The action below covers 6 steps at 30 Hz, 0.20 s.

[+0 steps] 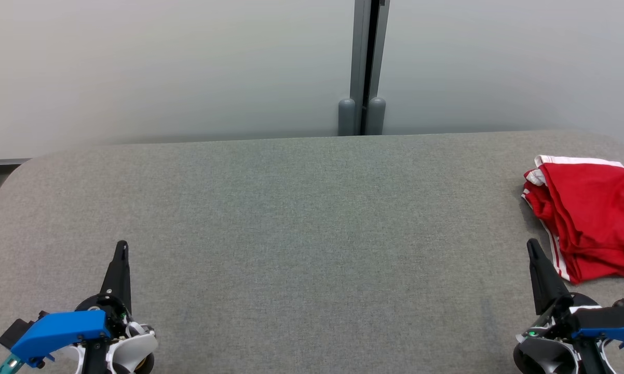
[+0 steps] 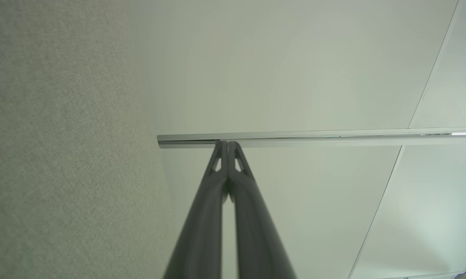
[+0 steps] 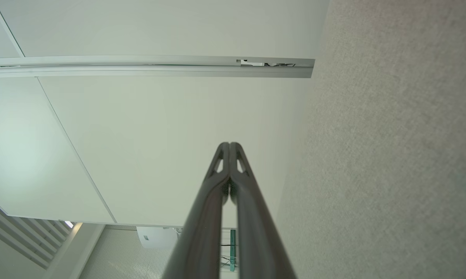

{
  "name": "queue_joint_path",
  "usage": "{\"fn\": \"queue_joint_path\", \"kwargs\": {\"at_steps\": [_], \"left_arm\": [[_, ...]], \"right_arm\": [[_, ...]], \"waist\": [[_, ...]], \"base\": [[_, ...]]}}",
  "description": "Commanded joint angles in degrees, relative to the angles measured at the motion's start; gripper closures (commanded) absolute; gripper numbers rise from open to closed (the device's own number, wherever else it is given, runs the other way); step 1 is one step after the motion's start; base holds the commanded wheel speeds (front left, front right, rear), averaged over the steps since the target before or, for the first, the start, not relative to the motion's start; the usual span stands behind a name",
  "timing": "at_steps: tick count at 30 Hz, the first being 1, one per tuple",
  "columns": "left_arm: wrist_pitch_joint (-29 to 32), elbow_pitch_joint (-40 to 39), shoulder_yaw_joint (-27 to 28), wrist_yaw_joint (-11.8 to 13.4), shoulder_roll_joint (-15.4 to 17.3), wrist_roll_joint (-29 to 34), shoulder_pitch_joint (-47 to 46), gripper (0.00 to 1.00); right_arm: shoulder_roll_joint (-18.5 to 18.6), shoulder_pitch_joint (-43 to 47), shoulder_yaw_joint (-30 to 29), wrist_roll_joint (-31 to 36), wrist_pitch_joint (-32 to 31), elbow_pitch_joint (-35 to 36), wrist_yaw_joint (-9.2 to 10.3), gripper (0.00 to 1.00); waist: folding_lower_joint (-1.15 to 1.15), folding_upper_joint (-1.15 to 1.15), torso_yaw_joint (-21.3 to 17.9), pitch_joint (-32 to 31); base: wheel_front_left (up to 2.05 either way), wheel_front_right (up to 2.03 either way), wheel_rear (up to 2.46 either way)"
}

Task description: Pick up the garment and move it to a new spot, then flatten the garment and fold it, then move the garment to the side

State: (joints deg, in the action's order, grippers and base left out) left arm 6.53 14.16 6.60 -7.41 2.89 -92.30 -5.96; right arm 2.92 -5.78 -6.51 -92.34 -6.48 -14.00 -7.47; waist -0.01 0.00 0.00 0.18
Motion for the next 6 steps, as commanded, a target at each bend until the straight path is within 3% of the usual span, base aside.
{"fn": "queue_joint_path", "kwargs": {"at_steps": [1,6], "left_arm": [[0.22,-0.24,0.11,-0.22,-0.14,-0.19,-0.53,1.0],[0.21,-0.24,0.11,-0.23,-0.14,-0.2,-0.53,1.0]], "right_arm": [[-0.08,-0.81,-0.12,-0.15,-0.13,-0.1,-0.04,1.0],[-0.07,-0.81,-0.12,-0.15,-0.13,-0.1,-0.04,1.0]], "waist": [[0.01,0.0,0.0,0.0],[0.01,0.0,0.0,0.0]], "base": [[0.0,0.0,0.0],[0.0,0.0,0.0]]}}
